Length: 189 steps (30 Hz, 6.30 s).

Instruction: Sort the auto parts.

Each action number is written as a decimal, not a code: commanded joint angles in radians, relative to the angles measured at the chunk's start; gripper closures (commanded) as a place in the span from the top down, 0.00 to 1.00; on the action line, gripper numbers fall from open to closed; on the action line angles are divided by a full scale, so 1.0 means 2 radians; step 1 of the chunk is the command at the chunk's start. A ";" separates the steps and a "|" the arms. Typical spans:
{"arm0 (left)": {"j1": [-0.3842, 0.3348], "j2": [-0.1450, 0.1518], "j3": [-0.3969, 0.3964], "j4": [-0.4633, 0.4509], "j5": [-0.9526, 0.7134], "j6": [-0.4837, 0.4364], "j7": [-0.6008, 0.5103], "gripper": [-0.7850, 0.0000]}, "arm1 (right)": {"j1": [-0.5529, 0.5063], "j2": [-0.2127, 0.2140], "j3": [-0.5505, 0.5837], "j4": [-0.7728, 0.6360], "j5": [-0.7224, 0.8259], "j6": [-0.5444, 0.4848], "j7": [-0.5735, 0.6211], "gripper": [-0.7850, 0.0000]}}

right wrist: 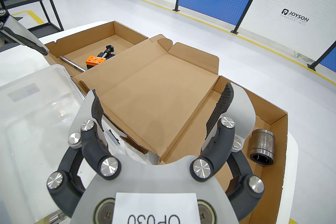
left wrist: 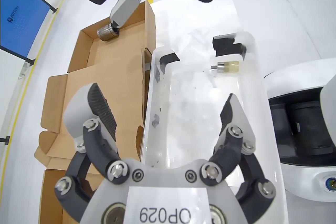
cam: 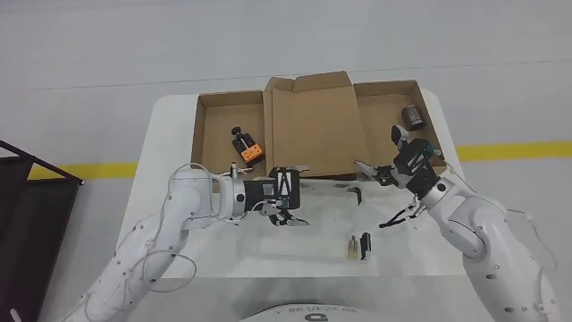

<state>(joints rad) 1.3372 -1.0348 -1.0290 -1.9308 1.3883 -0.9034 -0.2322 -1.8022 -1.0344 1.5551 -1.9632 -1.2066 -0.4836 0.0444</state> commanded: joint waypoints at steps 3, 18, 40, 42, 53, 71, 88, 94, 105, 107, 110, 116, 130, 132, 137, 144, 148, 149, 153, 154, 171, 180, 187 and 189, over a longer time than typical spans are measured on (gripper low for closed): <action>0.060 0.011 -0.061 -0.008 0.025 0.054 0.064 1.00 | 0.003 0.000 -0.008 -0.011 -0.006 -0.011 0.015 1.00; 0.185 0.031 -0.197 0.014 0.092 0.137 0.244 1.00 | 0.004 0.007 -0.038 -0.064 0.022 -0.131 0.115 1.00; 0.185 0.031 -0.197 0.014 0.092 0.137 0.244 1.00 | 0.033 0.013 -0.151 -0.111 -0.067 -0.148 0.363 1.00; 0.185 0.031 -0.197 0.014 0.092 0.137 0.244 1.00 | 0.033 0.014 -0.156 -0.117 -0.074 -0.145 0.378 1.00; 0.185 0.031 -0.197 0.014 0.092 0.137 0.244 1.00 | 0.046 0.014 -0.208 -0.119 -0.116 -0.135 0.441 1.00; 0.185 0.031 -0.197 0.014 0.092 0.137 0.244 1.00 | 0.133 0.018 -0.309 -0.081 -0.085 -0.092 0.554 0.91; 0.185 0.031 -0.197 0.014 0.092 0.137 0.244 1.00 | 0.177 0.064 -0.371 -0.087 -0.020 -0.069 0.577 0.91; 0.185 0.031 -0.197 0.014 0.092 0.137 0.244 1.00 | 0.188 0.079 -0.377 -0.100 0.002 -0.051 0.595 0.93; 0.185 0.031 -0.197 0.014 0.092 0.137 0.244 1.00 | 0.201 0.089 -0.347 -0.099 0.045 -0.026 0.590 0.97; 0.185 0.031 -0.197 0.014 0.092 0.137 0.244 1.00 | 0.204 0.089 -0.343 -0.096 0.049 -0.025 0.584 0.99; 0.185 0.031 -0.197 0.014 0.092 0.137 0.244 1.00 | 0.208 0.088 -0.347 -0.090 0.042 -0.022 0.585 1.00; 0.185 0.031 -0.197 0.014 0.092 0.137 0.244 1.00 | 0.218 0.084 -0.355 -0.070 0.041 -0.005 0.596 1.00; 0.185 0.031 -0.197 0.014 0.092 0.137 0.244 1.00 | 0.189 0.095 -0.305 -0.068 0.056 0.017 0.593 1.00; 0.185 0.031 -0.197 0.014 0.092 0.137 0.244 1.00 | 0.184 0.097 -0.300 -0.072 0.055 0.015 0.592 1.00; 0.185 0.031 -0.197 0.014 0.092 0.137 0.244 1.00 | 0.178 0.098 -0.299 -0.088 0.046 0.008 0.582 1.00; 0.185 0.031 -0.197 0.014 0.092 0.137 0.244 1.00 | 0.168 0.100 -0.294 -0.115 0.027 -0.014 0.509 0.86; 0.185 0.031 -0.197 0.014 0.092 0.137 0.244 1.00 | 0.143 0.105 -0.276 -0.120 0.000 -0.037 0.409 0.93; 0.185 0.031 -0.197 0.014 0.092 0.137 0.244 1.00 | 0.134 0.106 -0.267 -0.117 -0.007 -0.042 0.379 0.92; 0.185 0.031 -0.197 0.014 0.092 0.137 0.244 1.00 | 0.089 0.117 -0.218 -0.097 -0.035 -0.064 0.252 0.68; 0.185 0.031 -0.197 0.014 0.092 0.137 0.244 1.00 | 0.076 0.119 -0.204 -0.091 -0.043 -0.068 0.222 0.66; 0.300 0.037 -0.263 -0.067 0.003 0.123 0.221 1.00 | -0.077 0.141 -0.052 -0.028 -0.147 -0.084 -0.084 0.74; 0.348 0.038 -0.312 -0.062 0.033 0.181 0.135 0.68 | -0.082 0.139 -0.052 -0.037 -0.168 -0.079 -0.091 0.74; 0.311 0.040 -0.259 -0.056 0.067 0.110 0.045 0.61 | -0.095 0.139 -0.043 -0.060 -0.177 -0.073 -0.091 0.83; 0.294 0.039 -0.243 -0.049 0.068 0.105 0.021 0.58 | -0.101 0.139 -0.039 -0.068 -0.179 -0.070 -0.096 1.00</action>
<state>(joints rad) 1.9434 -0.9553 -1.5325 -2.0365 1.5234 -0.6906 -0.1635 -1.9984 -0.7573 1.4731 -2.0929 -1.5618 -0.6256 -0.1422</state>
